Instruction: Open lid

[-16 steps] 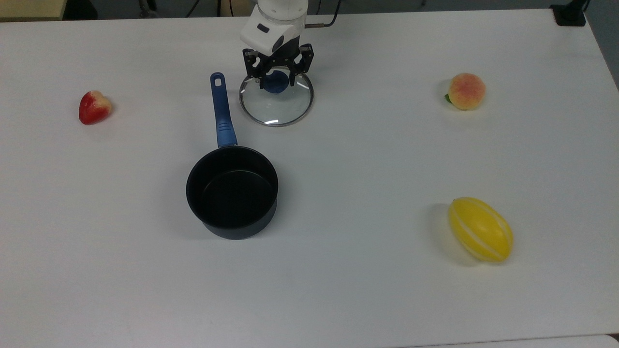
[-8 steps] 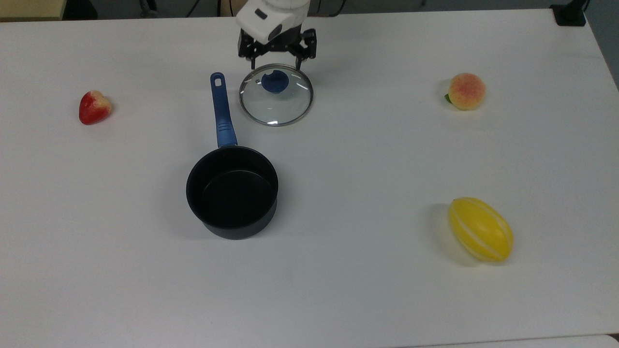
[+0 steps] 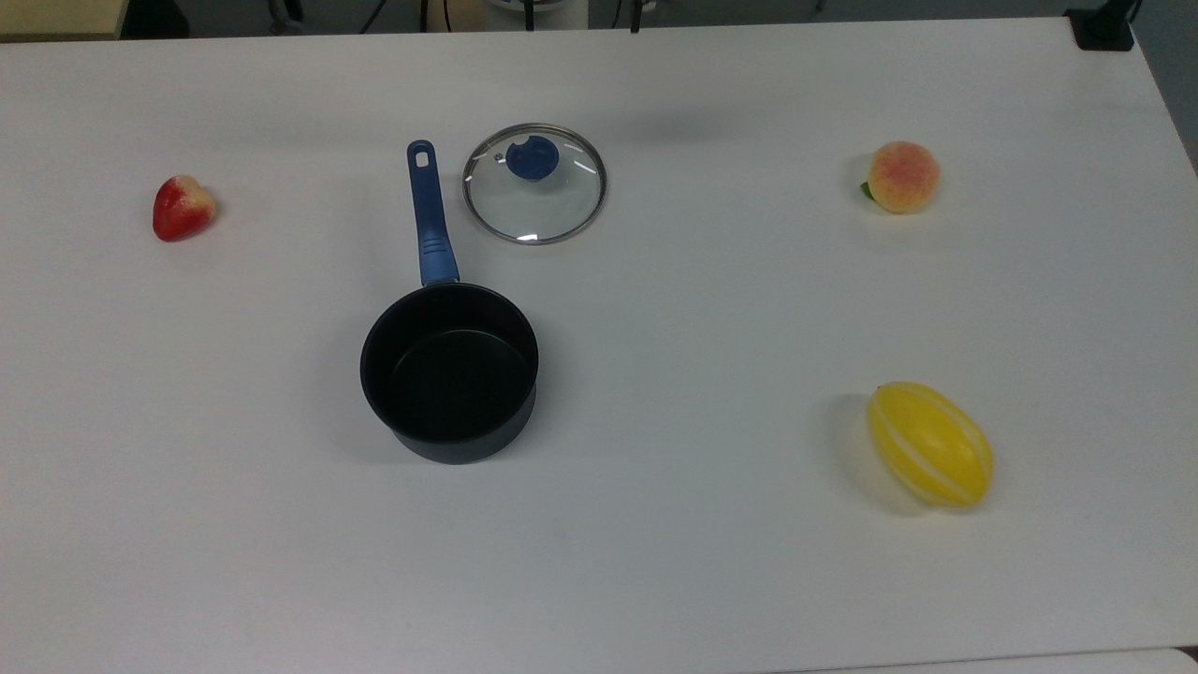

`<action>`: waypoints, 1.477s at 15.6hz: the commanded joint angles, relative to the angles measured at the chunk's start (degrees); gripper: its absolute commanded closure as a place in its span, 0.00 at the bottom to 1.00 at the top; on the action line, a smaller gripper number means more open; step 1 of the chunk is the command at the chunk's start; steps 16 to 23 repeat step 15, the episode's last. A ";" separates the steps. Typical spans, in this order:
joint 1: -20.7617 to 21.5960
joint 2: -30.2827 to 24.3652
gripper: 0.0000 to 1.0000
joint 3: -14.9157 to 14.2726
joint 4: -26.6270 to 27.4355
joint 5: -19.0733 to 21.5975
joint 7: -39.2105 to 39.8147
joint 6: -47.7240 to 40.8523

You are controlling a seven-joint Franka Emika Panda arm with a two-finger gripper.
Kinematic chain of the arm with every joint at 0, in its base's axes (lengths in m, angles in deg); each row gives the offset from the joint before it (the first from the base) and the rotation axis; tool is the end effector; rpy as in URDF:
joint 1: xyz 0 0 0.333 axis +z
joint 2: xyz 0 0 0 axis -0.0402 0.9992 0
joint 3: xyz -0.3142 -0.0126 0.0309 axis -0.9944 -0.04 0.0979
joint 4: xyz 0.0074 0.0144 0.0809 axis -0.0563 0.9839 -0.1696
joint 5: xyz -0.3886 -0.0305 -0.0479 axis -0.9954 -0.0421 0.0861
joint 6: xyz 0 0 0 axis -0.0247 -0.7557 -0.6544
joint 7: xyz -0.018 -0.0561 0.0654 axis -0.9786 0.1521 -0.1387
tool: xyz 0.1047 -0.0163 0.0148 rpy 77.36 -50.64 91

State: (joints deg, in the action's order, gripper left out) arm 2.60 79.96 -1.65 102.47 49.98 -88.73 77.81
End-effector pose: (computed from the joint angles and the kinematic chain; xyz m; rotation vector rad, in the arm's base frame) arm 0.5188 0.1214 0.5760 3.1047 0.1201 -0.0584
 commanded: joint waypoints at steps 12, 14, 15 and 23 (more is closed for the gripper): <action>3.27 1.26 0.00 -14.05 -9.85 4.92 15.74 -0.70; 3.27 1.25 0.00 -14.05 -9.85 4.93 13.99 -0.44; 3.27 1.34 0.00 -14.05 -9.85 4.93 13.54 -0.27; 3.27 1.34 0.00 -14.05 -9.85 4.93 13.54 -0.27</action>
